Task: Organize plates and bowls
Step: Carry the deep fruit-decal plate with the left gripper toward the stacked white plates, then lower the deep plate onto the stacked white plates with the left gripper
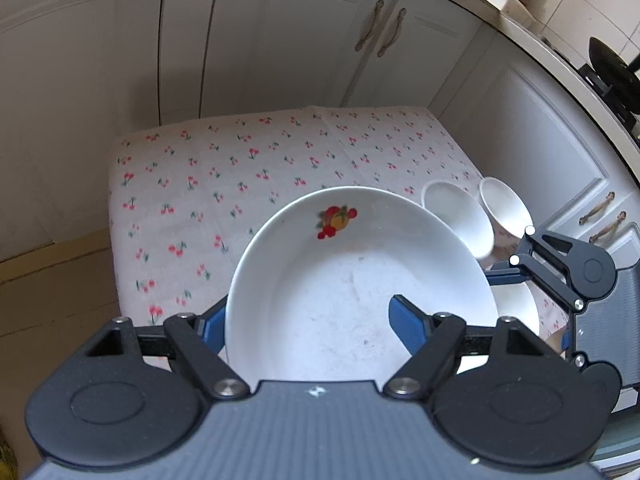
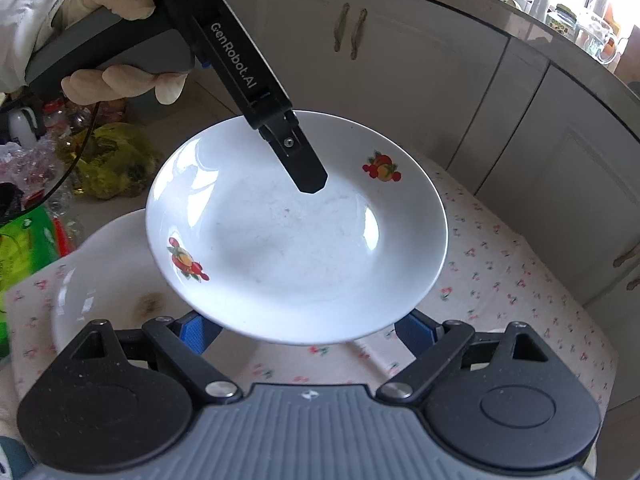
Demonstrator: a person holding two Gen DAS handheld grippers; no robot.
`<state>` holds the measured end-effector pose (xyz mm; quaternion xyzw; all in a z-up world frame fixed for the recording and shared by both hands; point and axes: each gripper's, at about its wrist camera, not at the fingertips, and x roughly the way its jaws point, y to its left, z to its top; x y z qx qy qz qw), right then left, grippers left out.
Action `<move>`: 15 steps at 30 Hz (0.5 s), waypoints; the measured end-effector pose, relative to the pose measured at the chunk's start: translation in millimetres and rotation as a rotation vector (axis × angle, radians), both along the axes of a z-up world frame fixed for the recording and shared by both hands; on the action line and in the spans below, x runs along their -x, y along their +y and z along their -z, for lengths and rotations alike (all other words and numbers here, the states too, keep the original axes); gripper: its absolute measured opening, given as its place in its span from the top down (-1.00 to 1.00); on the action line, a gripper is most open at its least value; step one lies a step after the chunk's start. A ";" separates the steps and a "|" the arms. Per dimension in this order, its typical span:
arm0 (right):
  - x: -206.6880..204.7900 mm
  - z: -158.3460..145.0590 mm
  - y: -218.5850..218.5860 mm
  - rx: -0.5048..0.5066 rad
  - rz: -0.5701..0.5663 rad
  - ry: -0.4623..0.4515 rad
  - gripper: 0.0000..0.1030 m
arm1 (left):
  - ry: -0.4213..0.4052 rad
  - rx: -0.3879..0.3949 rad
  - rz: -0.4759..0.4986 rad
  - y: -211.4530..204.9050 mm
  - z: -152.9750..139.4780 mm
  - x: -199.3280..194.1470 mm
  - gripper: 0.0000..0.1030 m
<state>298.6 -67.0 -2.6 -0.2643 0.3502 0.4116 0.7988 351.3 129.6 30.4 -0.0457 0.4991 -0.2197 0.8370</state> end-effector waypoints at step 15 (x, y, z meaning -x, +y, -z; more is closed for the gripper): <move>69.2 18.4 1.8 -0.011 -0.030 0.057 -0.84 | 0.019 0.004 -0.029 3.9 14.0 88.8 -0.55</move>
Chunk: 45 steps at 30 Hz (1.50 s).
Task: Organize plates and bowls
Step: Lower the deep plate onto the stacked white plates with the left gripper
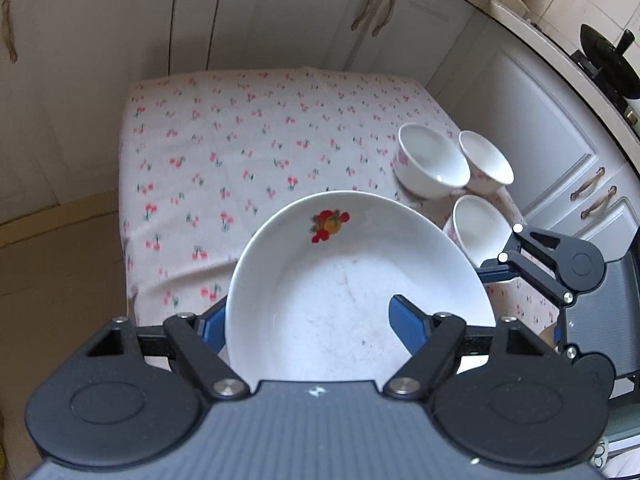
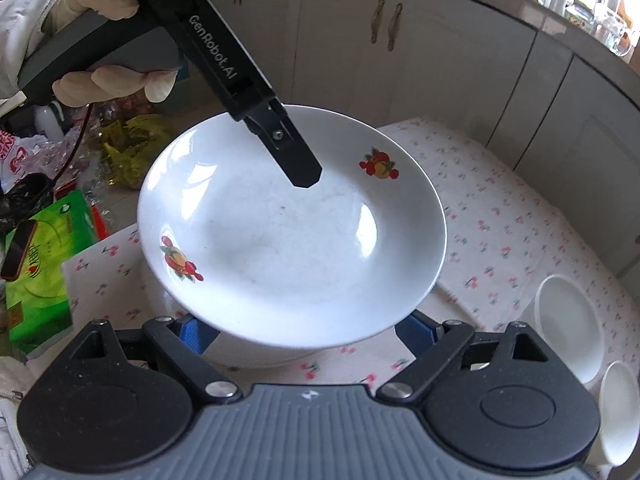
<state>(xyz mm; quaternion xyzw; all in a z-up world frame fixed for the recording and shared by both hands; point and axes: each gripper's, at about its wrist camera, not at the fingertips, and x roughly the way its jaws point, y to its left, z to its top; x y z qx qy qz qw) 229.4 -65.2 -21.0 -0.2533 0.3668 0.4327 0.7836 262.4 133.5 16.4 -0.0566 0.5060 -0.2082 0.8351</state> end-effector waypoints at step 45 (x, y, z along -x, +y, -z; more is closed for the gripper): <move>28.9 21.7 12.9 0.048 0.053 0.093 -0.84 | 0.099 -0.024 0.024 3.9 43.0 16.5 -0.60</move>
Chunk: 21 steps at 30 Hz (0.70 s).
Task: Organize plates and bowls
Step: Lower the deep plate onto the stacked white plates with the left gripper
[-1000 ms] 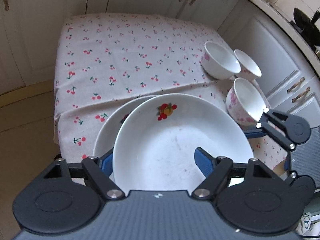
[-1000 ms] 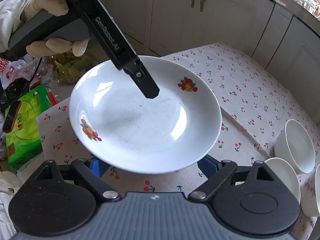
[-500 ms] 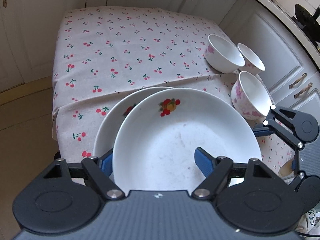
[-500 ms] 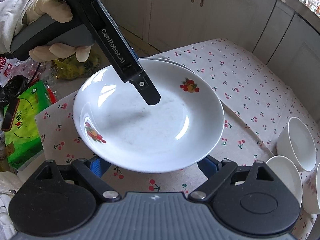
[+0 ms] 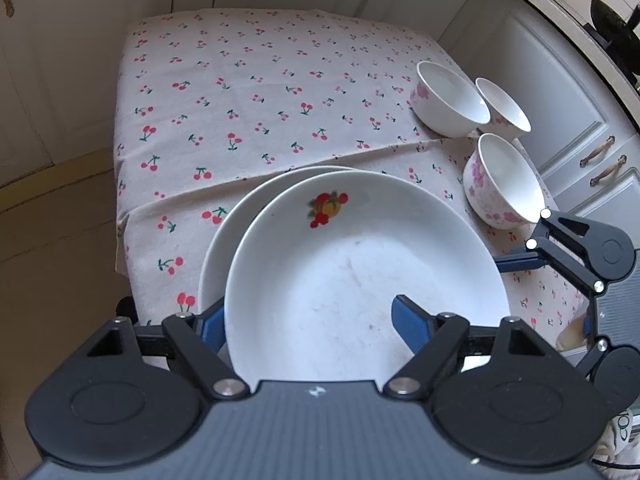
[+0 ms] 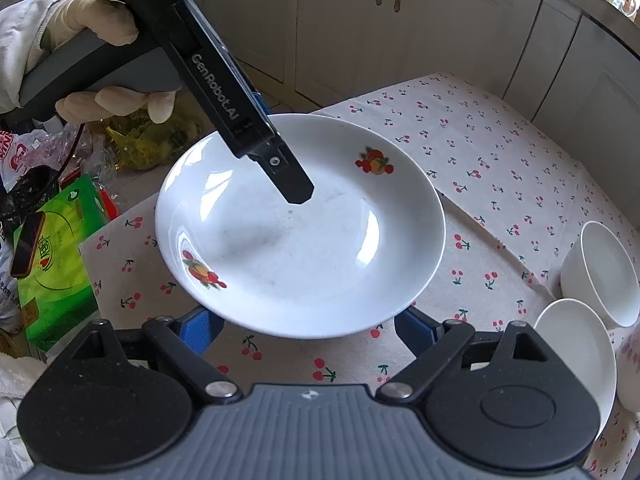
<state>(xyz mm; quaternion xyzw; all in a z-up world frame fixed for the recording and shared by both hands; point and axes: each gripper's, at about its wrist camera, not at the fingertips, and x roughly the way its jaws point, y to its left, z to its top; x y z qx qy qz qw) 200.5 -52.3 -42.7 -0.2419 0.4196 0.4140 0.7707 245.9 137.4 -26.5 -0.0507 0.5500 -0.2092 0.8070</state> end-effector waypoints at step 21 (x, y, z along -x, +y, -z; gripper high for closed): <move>-3.4 3.3 3.2 -0.023 0.052 0.050 -0.86 | 0.046 -0.013 -0.085 2.3 -8.6 5.7 -0.73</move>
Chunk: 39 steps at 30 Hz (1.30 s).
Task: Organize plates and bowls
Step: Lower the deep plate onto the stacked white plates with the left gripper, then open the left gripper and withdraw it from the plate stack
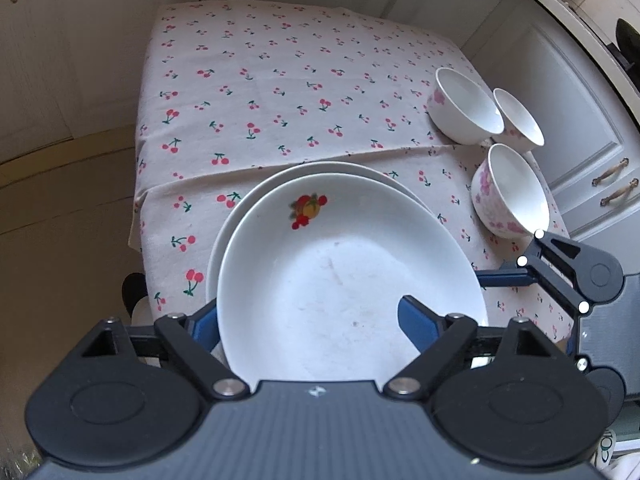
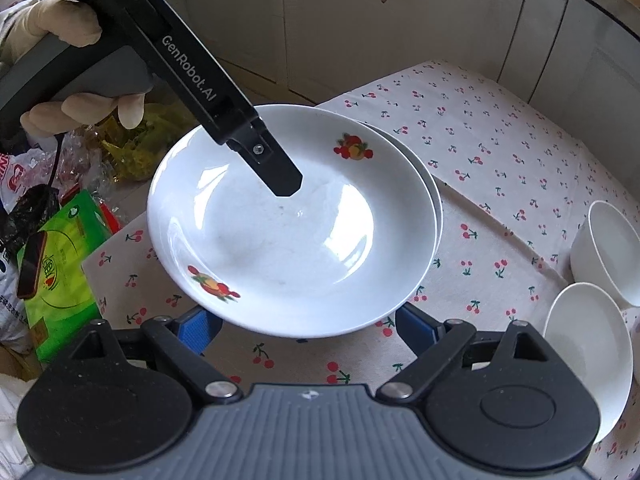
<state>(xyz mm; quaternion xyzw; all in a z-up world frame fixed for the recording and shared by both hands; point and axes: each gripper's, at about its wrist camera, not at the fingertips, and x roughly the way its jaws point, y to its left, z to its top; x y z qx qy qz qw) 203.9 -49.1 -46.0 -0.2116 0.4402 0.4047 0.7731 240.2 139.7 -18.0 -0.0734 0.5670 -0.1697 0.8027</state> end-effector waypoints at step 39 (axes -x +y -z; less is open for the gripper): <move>28.8 -10.2 -54.9 -0.169 0.096 0.001 -0.94 | 0.002 -0.127 -0.161 -16.4 0.2 15.4 -0.95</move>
